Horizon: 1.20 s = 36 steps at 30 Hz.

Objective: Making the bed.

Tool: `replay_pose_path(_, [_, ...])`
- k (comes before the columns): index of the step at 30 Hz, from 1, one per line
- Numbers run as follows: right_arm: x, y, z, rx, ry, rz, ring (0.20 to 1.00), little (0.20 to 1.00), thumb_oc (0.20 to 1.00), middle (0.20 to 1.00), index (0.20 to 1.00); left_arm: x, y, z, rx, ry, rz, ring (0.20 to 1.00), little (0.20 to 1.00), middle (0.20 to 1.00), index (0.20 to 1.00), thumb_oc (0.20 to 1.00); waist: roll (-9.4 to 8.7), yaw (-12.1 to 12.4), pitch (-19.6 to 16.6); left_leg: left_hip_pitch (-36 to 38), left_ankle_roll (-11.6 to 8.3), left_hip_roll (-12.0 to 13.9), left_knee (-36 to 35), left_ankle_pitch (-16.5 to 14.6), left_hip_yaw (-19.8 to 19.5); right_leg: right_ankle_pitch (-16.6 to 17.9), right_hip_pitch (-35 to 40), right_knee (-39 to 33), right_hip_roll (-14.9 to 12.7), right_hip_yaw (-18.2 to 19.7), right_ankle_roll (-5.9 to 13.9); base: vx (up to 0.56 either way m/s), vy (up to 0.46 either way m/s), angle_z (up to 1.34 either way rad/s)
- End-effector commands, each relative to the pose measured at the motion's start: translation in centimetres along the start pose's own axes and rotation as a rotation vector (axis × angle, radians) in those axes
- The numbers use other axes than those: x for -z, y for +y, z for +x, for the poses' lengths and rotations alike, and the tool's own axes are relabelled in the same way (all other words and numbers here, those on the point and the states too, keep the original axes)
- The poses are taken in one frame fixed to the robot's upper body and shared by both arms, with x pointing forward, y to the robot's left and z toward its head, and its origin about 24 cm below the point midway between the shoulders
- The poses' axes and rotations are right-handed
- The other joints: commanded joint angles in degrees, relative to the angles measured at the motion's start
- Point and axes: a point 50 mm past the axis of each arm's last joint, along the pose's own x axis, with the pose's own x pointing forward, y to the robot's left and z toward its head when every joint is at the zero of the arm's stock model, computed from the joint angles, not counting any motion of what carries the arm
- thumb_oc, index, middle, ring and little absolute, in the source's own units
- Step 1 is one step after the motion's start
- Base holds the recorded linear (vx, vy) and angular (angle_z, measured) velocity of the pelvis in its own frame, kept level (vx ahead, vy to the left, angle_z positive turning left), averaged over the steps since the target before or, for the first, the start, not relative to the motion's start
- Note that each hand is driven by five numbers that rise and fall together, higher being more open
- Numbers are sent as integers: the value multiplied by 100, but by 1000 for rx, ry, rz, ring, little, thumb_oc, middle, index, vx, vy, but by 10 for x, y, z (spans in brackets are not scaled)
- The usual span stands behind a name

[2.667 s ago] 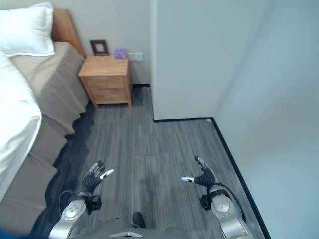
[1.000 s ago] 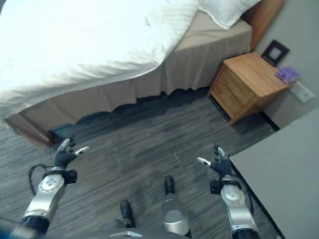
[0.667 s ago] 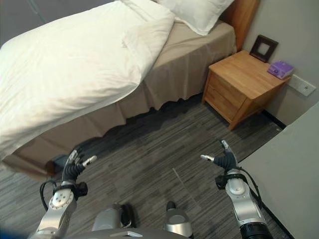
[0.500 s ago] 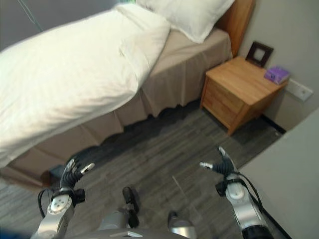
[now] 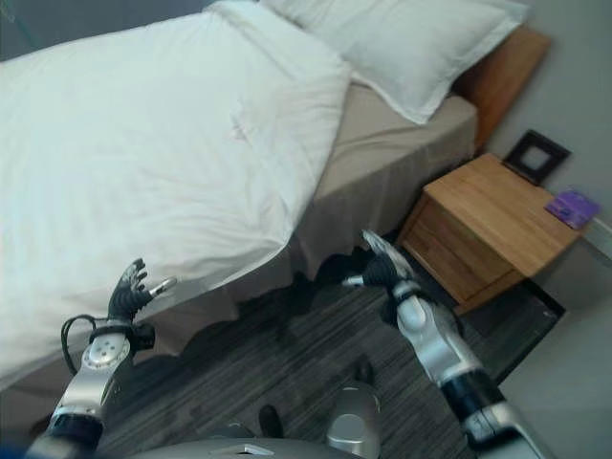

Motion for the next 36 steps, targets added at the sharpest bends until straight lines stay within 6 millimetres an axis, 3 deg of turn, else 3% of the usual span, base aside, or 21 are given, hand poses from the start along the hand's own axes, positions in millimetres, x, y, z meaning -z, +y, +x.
replay_pose_path(1, [-19,-27,20,135,-85,-88,1000,1000,1000,1000,1000,-21,19,-2,-84,-132,11,1000,1000,1000,1000,1000,-44,-116,65,320,-669,1094,-49,176,585,171,286,-587,-21,276,342,410,-359,59])
replay_pose_path(4, [-39,-38,31,165,-160,-171,1000,1000,1000,1000,1000,-29,24,-2,-129,-180,-23,1000,1000,1000,1000,1000,-57,-126,5,557,-749,1154,-7,13,495,266,-3,-563,11,228,340,299,-303,38])
replay_pose_path(7, [-67,-51,46,194,-262,-239,1000,1000,1000,1000,1000,-53,20,5,-149,-281,-97,1000,1000,1000,1000,1000,-113,-150,-127,751,-818,1170,200,-219,230,452,228,-477,-28,338,221,315,-342,56])
replay_pose_path(10, [-85,-53,57,204,-312,-283,1000,1000,1000,1000,1000,-65,10,12,-152,-319,-151,1000,1000,1000,1000,1000,73,-154,-155,439,-991,1442,1042,195,36,413,516,-560,94,165,82,264,-320,29])
replay_pose_path(12, [-85,-63,59,224,-315,-331,1000,1000,1000,1000,1000,-82,6,15,-151,-384,-199,1000,1000,1000,1000,1000,43,-90,-85,36,-1125,1739,2093,717,58,199,946,-570,104,-53,-118,317,-376,17])
replay_pose_path(14, [-77,-74,62,256,-274,-389,1000,1000,1000,1000,1000,-96,-4,19,-134,-422,-226,1000,1000,1000,1000,1000,-76,-52,10,-365,-1166,2096,2746,1119,627,-24,1372,-587,68,-372,-284,341,-352,47])
replay_pose_path(15, [-72,-78,63,262,-249,-416,1000,1000,1000,1000,1000,-97,-4,21,-129,-422,-230,1000,1000,1000,1000,1000,-107,-25,20,-502,-1152,2165,2727,1171,956,-87,1509,-587,47,-479,-303,489,-271,69])
replay_pose_path(16, [-61,-91,60,286,-209,-464,1000,1000,1000,1000,1000,-96,-2,22,-126,-412,-222,1000,1000,1000,1000,1000,-84,50,50,-790,-1064,1993,2308,911,1417,-248,1851,-587,98,-586,-271,384,-136,53])
replay_pose_path(18, [-59,-95,57,293,-204,-469,1000,1000,1000,1000,1000,-94,0,21,-128,-407,-212,1000,1000,1000,1000,1000,-80,65,44,-856,-1030,1816,2050,882,1546,-283,1959,-587,81,-610,-234,269,-8,40])
replay_pose_path(19, [-58,-97,55,304,-200,-474,1000,1000,1000,1000,1000,-92,3,21,-139,-399,-190,1000,1000,1000,1000,1000,30,45,-9,-822,-1077,1827,1554,755,1825,-363,2098,-581,69,-736,-158,164,54,2])
replay_pose_path(20, [-57,-97,54,301,-196,-477,1000,1000,1000,1000,1000,-91,2,21,-136,-394,-187,1000,1000,1000,1000,1000,20,28,-3,-692,-985,1718,1281,882,1979,-306,2126,-586,28,-840,-128,117,112,-22])
replay_pose_path(22, [-71,-95,52,308,-253,-497,1000,1000,1000,1000,1000,-86,2,17,-139,-378,-204,1000,1000,1000,1000,1000,127,-65,-49,-245,-858,1396,624,805,1840,-219,2100,-483,12,-913,-81,51,110,-17])
replay_pose_path(25, [-72,-83,52,308,-254,-469,1000,1000,1000,1000,1000,-88,-5,16,-129,-380,-210,1000,1000,1000,1000,1000,14,15,-157,10,-644,1171,263,673,1641,-204,2074,174,-174,-1161,-33,74,-10,-39])
replay_pose_path(26, [-78,-75,57,306,-265,-450,1000,1000,1000,1000,1000,-96,-6,18,-117,-403,-209,1000,1000,1000,1000,1000,-65,80,-68,155,-530,1080,46,593,1482,-8,1683,1070,-312,-1052,106,73,-15,12])
replay_pose_path(27, [-79,-75,58,308,-267,-449,1000,1000,1000,1000,1000,-97,-6,18,-118,-405,-209,1000,1000,1000,1000,1000,-86,85,-68,141,-516,1053,49,586,1488,-40,1625,1154,-353,-1024,121,25,-43,38])
replay_pose_path(28, [-81,-71,61,299,-260,-439,1000,1000,1000,1000,1000,-102,-10,20,-101,-418,-219,1000,1000,1000,1000,1000,-161,80,38,144,-484,1096,15,591,1353,104,1289,1561,-347,-758,257,-38,-73,60])
replay_pose_path(29, [-82,-70,65,304,-255,-430,1000,1000,1000,1000,1000,-105,-12,22,-95,-423,-222,1000,1000,1000,1000,1000,-221,105,60,105,-470,1104,-12,563,1275,10,1109,1673,-320,-458,299,-39,-155,77])
replay_pose_path(32, [-85,-72,73,314,-240,-406,1000,1000,1000,1000,1000,-124,-29,32,-44,-453,-263,1000,1000,1000,1000,1000,-309,55,40,-48,-529,1135,-55,544,838,-283,965,804,104,513,108,5,-178,103])
replay_pose_path(33, [-86,-73,74,312,-239,-410,1000,1000,1000,1000,1000,-126,-27,32,-31,-465,-268,1000,1000,1000,1000,1000,-360,49,-1,-74,-531,1104,-14,498,699,-341,1115,544,79,756,107,86,-173,205])
replay_pose_path(34, [-98,-75,76,328,-274,-409,1000,1000,1000,1000,1000,-127,-21,30,-52,-476,-295,1000,1000,1000,1000,1000,-390,84,-105,-76,-558,1124,-47,487,685,-99,1180,242,1,802,127,84,-130,209])
replay_pose_path(36, [-104,-74,77,329,-289,-404,1000,1000,1000,1000,1000,-132,-18,29,-68,-498,-301,1000,1000,1000,1000,1000,-399,85,-150,-73,-565,1135,-48,483,717,-26,1239,72,-36,730,139,61,-83,155])
